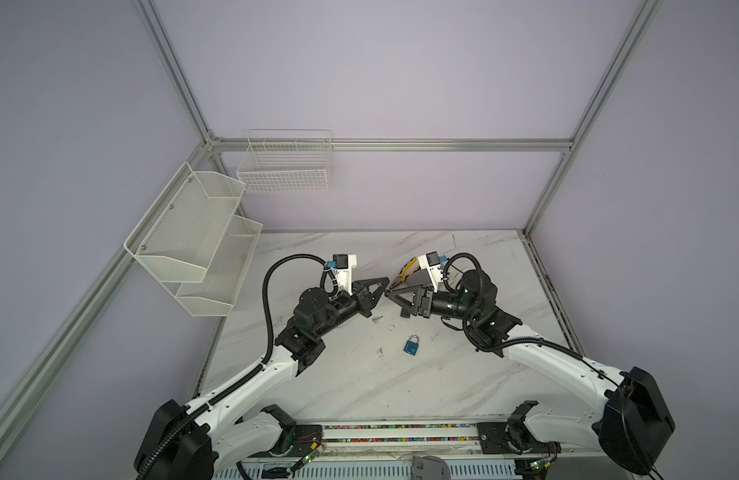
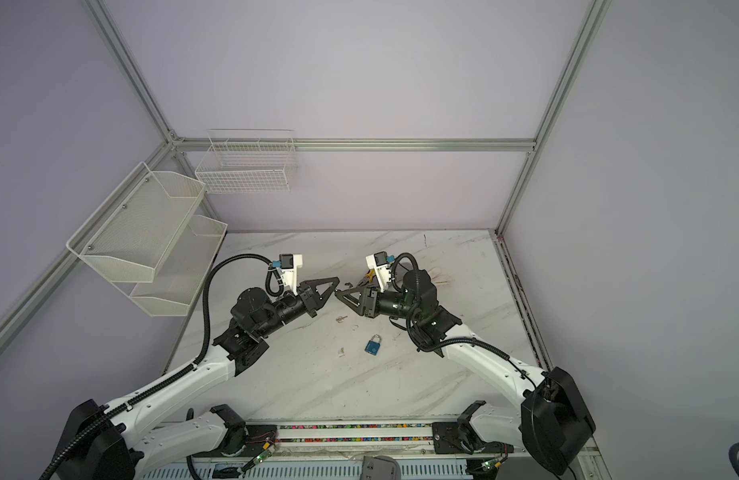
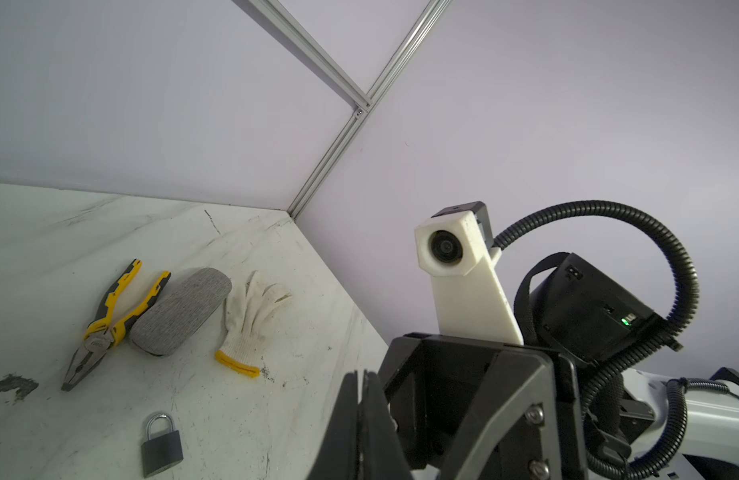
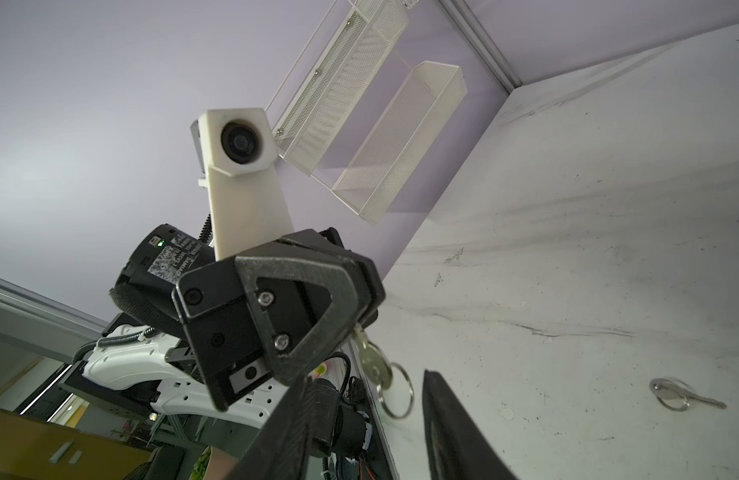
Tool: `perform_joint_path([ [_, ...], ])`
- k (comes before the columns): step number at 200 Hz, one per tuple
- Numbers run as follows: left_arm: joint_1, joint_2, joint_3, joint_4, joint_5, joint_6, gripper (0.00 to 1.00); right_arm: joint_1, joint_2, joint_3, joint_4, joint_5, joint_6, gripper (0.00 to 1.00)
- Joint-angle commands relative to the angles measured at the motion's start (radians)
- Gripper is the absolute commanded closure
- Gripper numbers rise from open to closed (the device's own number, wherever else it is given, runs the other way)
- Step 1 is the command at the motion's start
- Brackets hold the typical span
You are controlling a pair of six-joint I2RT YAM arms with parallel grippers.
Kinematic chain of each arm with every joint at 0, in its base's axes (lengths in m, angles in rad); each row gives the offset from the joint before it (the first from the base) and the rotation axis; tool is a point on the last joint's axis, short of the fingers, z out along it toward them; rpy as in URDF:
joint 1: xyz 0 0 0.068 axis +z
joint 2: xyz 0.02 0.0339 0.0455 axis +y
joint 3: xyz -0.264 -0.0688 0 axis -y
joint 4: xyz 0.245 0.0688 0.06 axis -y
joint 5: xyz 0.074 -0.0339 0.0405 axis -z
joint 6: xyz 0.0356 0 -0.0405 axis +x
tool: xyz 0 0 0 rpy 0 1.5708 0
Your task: Unlock with the key
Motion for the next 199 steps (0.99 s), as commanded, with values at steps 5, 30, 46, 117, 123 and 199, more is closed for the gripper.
perform_joint_path([
  [5, 0.008, 0.006, 0.070, 0.076, 0.045, 0.025, 1.00, -0.007, 0.006, 0.025, 0.046, -0.049, -0.015, 0.57],
  [30, 0.009, 0.013, 0.077, 0.079, 0.057, 0.022, 1.00, -0.014, 0.010, 0.027, 0.054, -0.044, -0.018, 0.59],
  [46, 0.007, 0.016, 0.078, 0.080, 0.060, 0.019, 1.00, -0.015, 0.017, 0.029, 0.065, -0.044, -0.015, 0.60],
  [117, 0.008, 0.021, 0.094, 0.077, 0.066, 0.017, 1.00, -0.017, 0.048, 0.036, 0.100, -0.066, -0.008, 0.73],
  [123, 0.008, 0.021, 0.095, 0.078, 0.066, 0.017, 1.00, -0.016, 0.048, 0.035, 0.104, -0.068, -0.009, 0.74],
  [199, 0.010, 0.034, 0.110, 0.082, 0.062, 0.018, 1.00, -0.027, 0.053, 0.020, 0.131, -0.106, 0.004, 0.79],
])
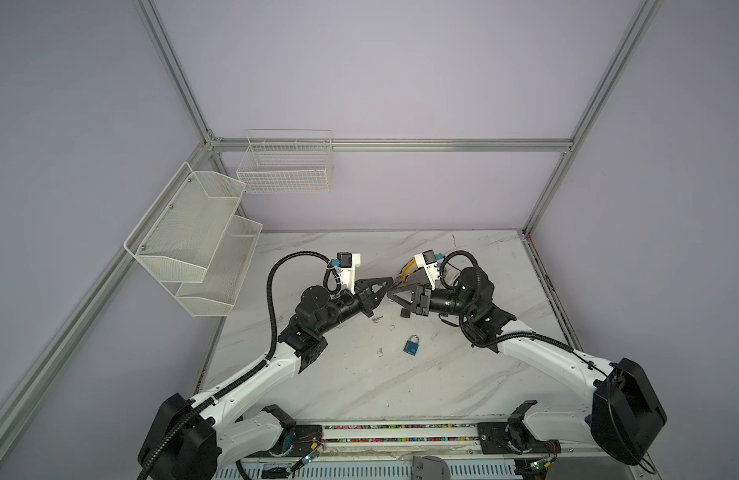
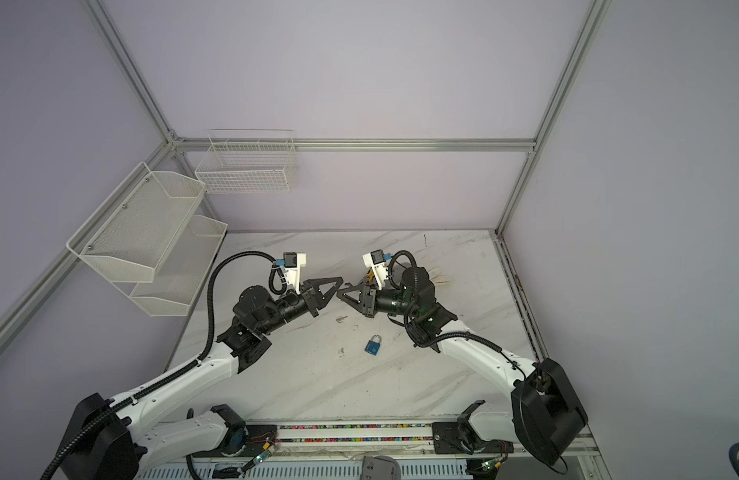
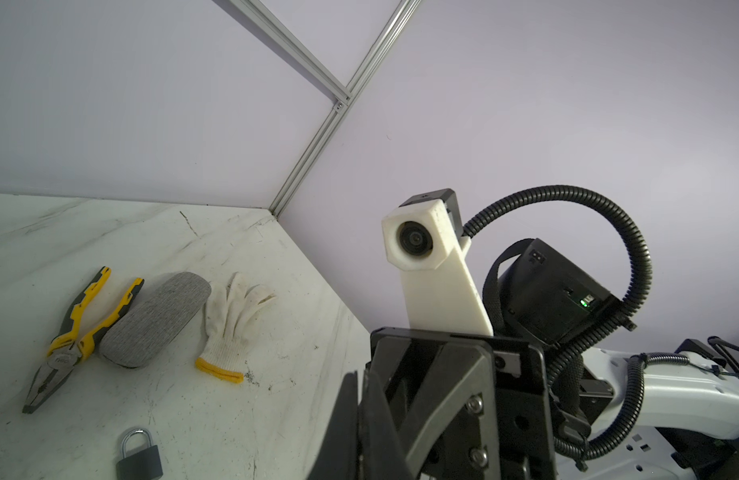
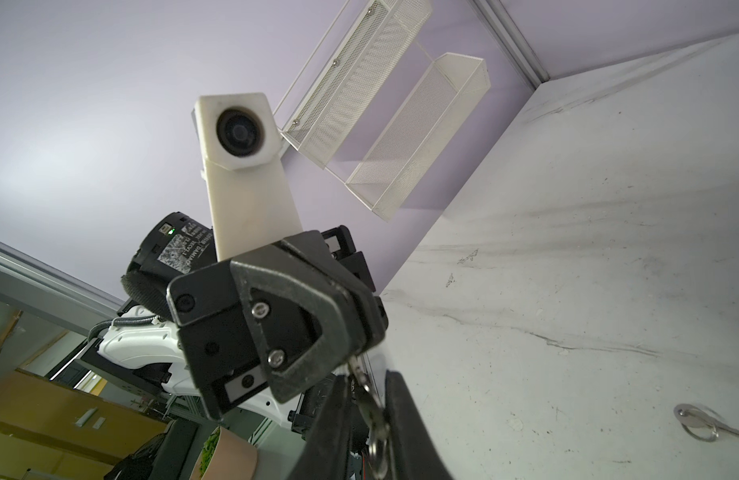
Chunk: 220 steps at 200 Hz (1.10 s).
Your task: Unlock with the key
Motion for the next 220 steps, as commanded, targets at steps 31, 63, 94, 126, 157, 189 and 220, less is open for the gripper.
perform_joint_path([
  [31, 0.008, -0.003, 0.099, 0.047, 0.017, 0.019, 1.00, -0.014, 0.006, 0.001, 0.054, -0.032, 0.003, 0.79],
  [63, 0.008, -0.004, 0.101, 0.043, 0.013, 0.022, 1.00, -0.017, 0.005, -0.001, 0.059, -0.036, 0.006, 0.79],
  [94, 0.008, -0.003, 0.109, 0.043, 0.015, 0.022, 1.00, -0.021, 0.011, -0.006, 0.060, -0.037, 0.005, 0.79],
  [126, 0.008, -0.002, 0.116, 0.041, 0.017, 0.023, 1.00, -0.023, 0.020, -0.013, 0.060, -0.047, 0.002, 0.77],
  [157, 0.008, 0.000, 0.117, 0.043, 0.027, 0.019, 1.00, -0.024, 0.019, -0.012, 0.060, -0.044, 0.001, 0.79],
  [189, 0.008, -0.003, 0.115, 0.037, 0.019, 0.024, 1.00, -0.026, 0.022, -0.005, 0.059, -0.044, -0.004, 0.82],
  [220, 0.008, 0.000, 0.121, 0.040, 0.026, 0.020, 1.00, -0.027, 0.030, -0.004, 0.060, -0.048, -0.007, 0.86],
])
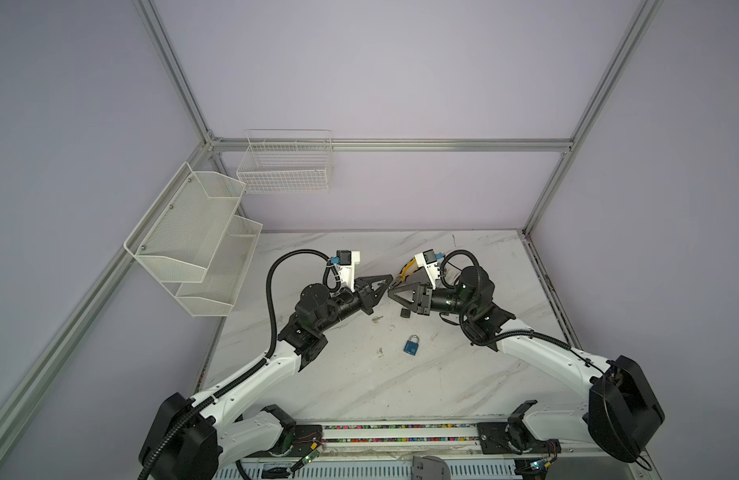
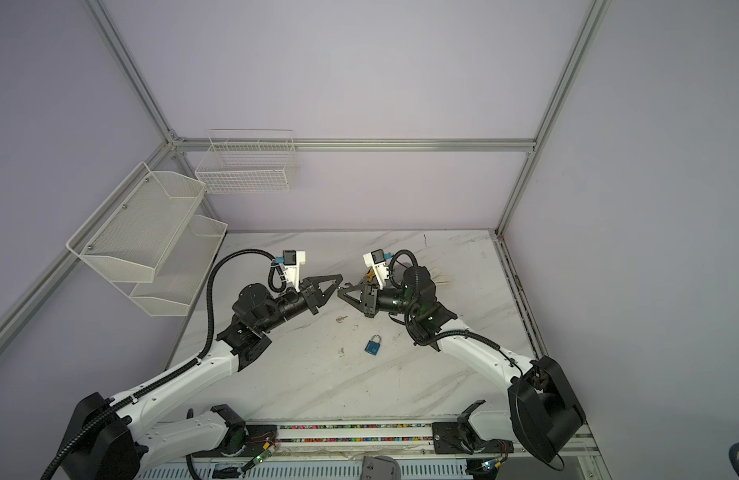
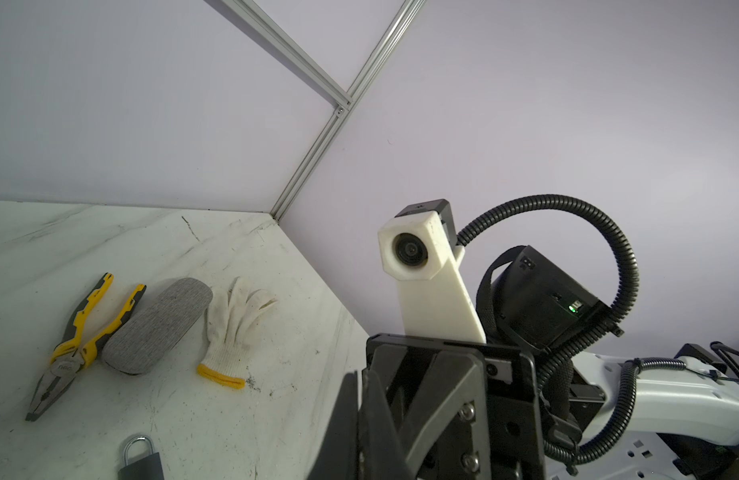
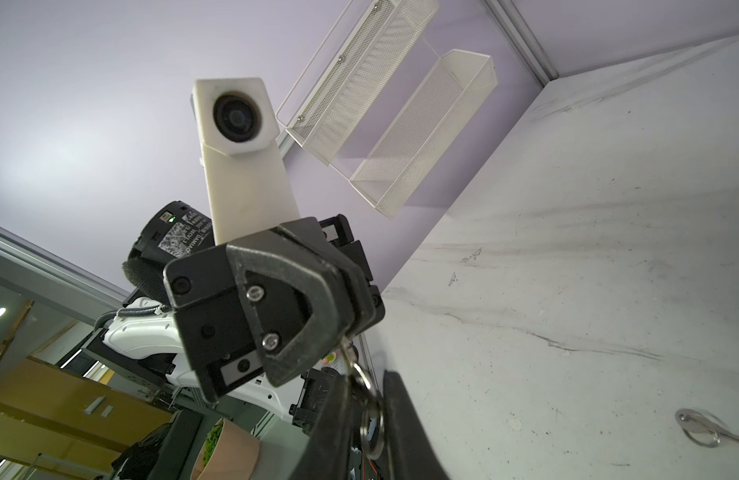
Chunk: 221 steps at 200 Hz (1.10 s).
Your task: Unlock with the key
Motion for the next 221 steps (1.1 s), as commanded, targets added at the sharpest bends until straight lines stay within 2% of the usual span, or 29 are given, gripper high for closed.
perform_joint_path([
  [1, 0.004, -0.004, 0.106, 0.048, 0.024, 0.019, 1.00, -0.007, 0.011, 0.001, 0.032, -0.016, -0.007, 0.86],
  [83, 0.004, -0.019, 0.125, -0.015, 0.003, 0.022, 0.99, -0.012, -0.005, 0.020, 0.031, 0.005, 0.001, 1.00],
  [102, 0.004, -0.033, 0.148, -0.058, -0.006, 0.046, 0.83, -0.018, -0.021, 0.016, 0.028, 0.024, 0.008, 1.00],
  [111, 0.004, -0.040, 0.159, -0.083, -0.017, 0.054, 0.70, -0.021, -0.033, 0.014, 0.019, 0.036, 0.012, 1.00],
  [135, 0.003, -0.069, 0.162, -0.122, -0.058, 0.067, 0.43, -0.029, -0.079, -0.001, -0.008, 0.062, 0.012, 1.00],
  [170, 0.003, -0.114, 0.156, -0.219, -0.144, 0.081, 0.13, -0.059, -0.135, -0.013, -0.103, 0.097, 0.010, 1.00],
  [185, 0.004, -0.127, 0.157, -0.283, -0.180, 0.081, 0.08, -0.080, -0.164, -0.018, -0.166, 0.115, -0.005, 1.00],
  [221, -0.019, -0.136, 0.176, -0.522, -0.279, 0.048, 0.08, -0.116, -0.221, 0.001, -0.388, 0.199, -0.072, 1.00],
])
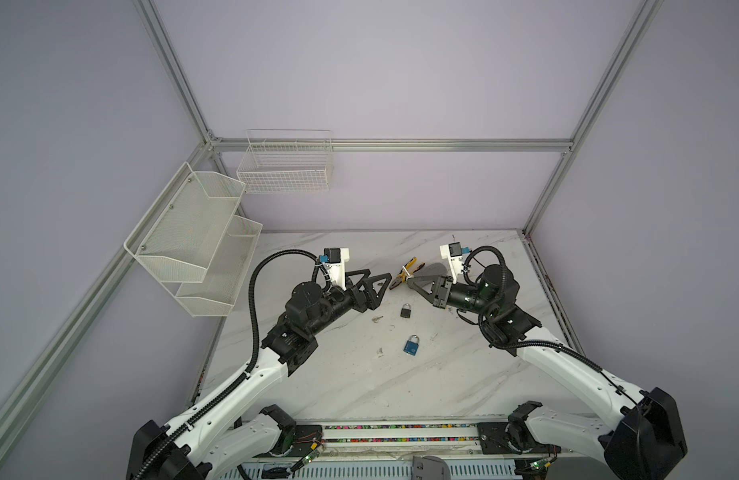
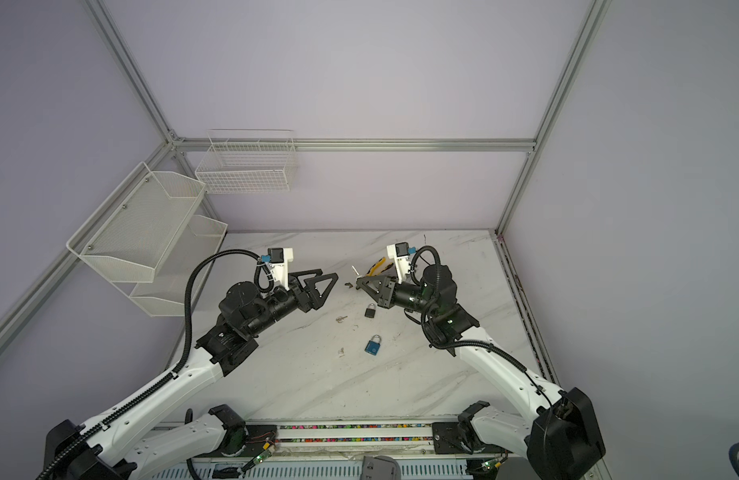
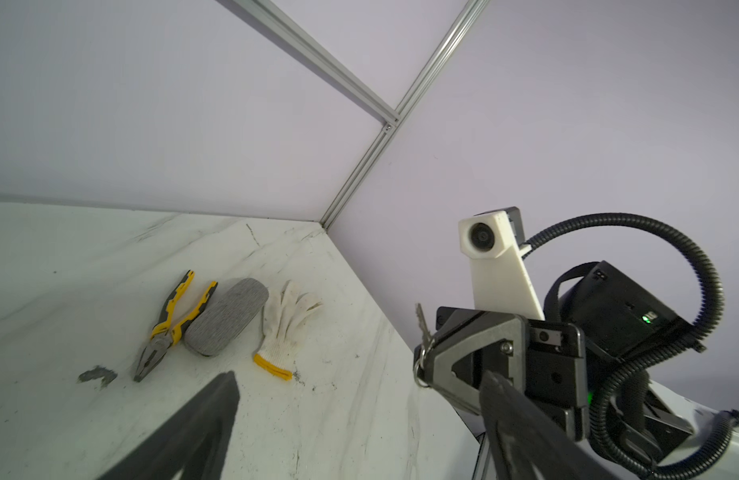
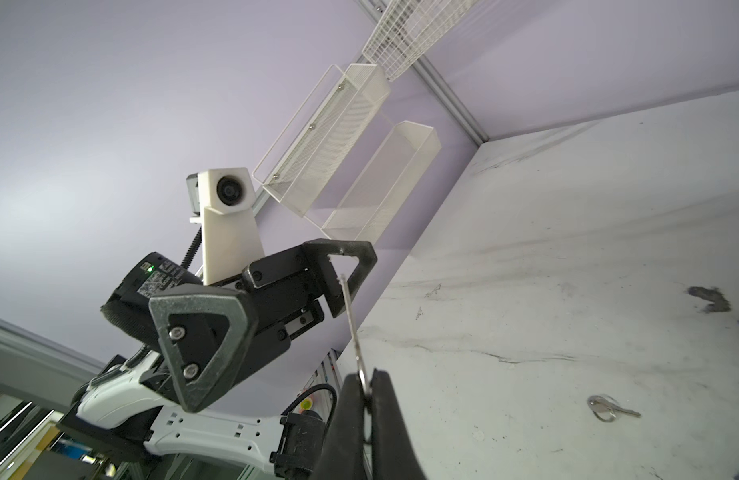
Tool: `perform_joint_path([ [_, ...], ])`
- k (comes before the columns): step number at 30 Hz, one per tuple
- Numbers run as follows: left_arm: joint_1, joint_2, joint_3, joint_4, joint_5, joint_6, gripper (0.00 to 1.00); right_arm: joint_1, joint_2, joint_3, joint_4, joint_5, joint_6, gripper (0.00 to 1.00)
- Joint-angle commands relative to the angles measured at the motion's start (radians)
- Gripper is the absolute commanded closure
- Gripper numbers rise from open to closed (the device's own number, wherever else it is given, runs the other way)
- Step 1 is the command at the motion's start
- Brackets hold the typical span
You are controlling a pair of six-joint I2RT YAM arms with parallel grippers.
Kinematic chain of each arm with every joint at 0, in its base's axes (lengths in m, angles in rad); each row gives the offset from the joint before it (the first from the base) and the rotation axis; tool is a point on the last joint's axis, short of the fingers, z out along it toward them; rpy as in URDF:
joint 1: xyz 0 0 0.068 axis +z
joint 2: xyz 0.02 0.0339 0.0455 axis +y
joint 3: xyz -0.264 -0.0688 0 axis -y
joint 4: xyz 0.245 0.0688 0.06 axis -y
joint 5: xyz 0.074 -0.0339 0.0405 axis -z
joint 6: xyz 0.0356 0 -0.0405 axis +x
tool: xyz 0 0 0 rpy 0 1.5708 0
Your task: Unlock with the key
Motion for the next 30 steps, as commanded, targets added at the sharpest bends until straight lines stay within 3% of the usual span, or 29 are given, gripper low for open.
perform_joint_path([
  [1, -0.019, -0.012, 0.100, -0.198, -0.099, -0.018, 0.08, -0.025, -0.044, 0.003, -0.191, 0.073, -0.054, 1.00],
  [8, -0.153, 0.049, 0.122, -0.459, -0.239, -0.073, 0.10, -0.070, -0.121, -0.043, -0.372, 0.187, -0.092, 1.00],
  [18, -0.355, 0.295, 0.259, -0.684, -0.399, -0.032, 0.10, -0.099, -0.154, -0.179, -0.390, 0.227, -0.020, 1.00],
  [30, -0.457, 0.705, 0.514, -0.755, -0.406, 0.068, 0.12, -0.189, -0.119, -0.207, -0.396, 0.214, -0.027, 1.00],
])
